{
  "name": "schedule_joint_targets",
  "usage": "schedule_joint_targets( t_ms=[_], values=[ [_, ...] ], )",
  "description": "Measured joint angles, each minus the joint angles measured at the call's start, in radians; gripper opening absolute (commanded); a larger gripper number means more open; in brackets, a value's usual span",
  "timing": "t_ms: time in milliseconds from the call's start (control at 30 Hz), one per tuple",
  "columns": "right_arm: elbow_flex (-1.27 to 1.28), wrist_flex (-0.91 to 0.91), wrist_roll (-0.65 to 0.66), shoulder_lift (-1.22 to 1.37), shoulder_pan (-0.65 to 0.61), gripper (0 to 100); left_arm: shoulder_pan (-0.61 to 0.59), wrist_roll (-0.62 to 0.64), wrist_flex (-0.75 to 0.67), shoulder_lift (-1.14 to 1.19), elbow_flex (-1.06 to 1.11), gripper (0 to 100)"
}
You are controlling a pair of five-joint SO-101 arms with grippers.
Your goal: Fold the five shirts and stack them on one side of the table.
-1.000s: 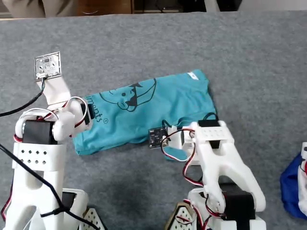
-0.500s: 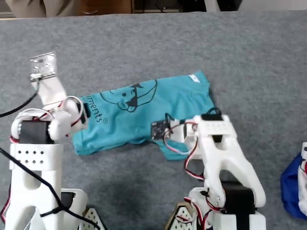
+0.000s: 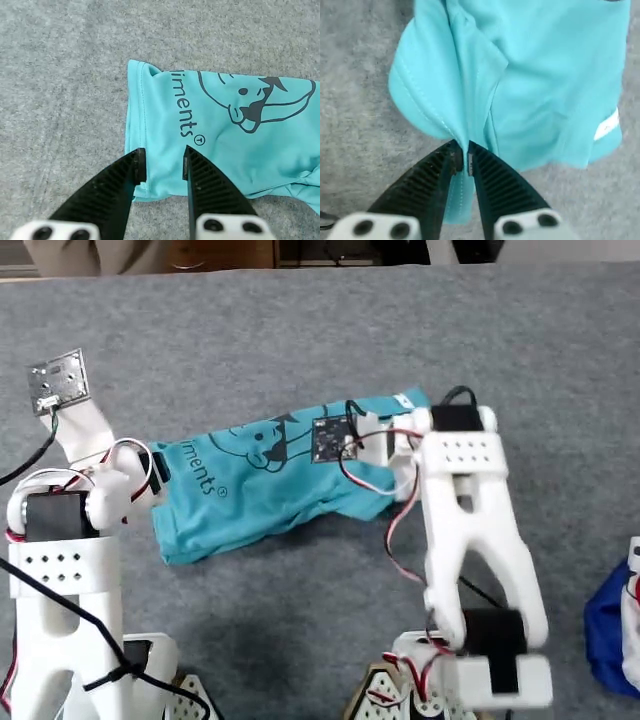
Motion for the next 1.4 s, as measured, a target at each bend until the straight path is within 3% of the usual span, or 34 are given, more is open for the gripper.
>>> schedule_joint_targets(
  t_ms=[567, 800, 933, 1133, 1333, 1400],
  values=[
    [-0.454, 0.0, 0.0, 0.494, -0.021, 1.6, 0.0, -0.035, 0.017, 0.0, 0.0, 14],
    [-0.474, 0.0, 0.0, 0.494, -0.029, 23.5, 0.0, -0.035, 0.017, 0.0, 0.002, 14],
    [-0.497, 0.025, 0.0, 0.494, -0.028, 28.2, 0.0, -0.035, 0.017, 0.0, 0.017, 14],
    [-0.598, 0.146, -0.003, 0.494, -0.028, 26.5, 0.0, -0.035, 0.017, -0.003, 0.025, 14],
    [-0.736, 0.413, -0.014, 0.494, -0.028, 0.0, 0.0, -0.035, 0.017, -0.003, 0.025, 14],
    [-0.736, 0.46, -0.014, 0.493, -0.026, 1.5, 0.0, -0.035, 0.017, -0.003, 0.025, 14]
  ],
)
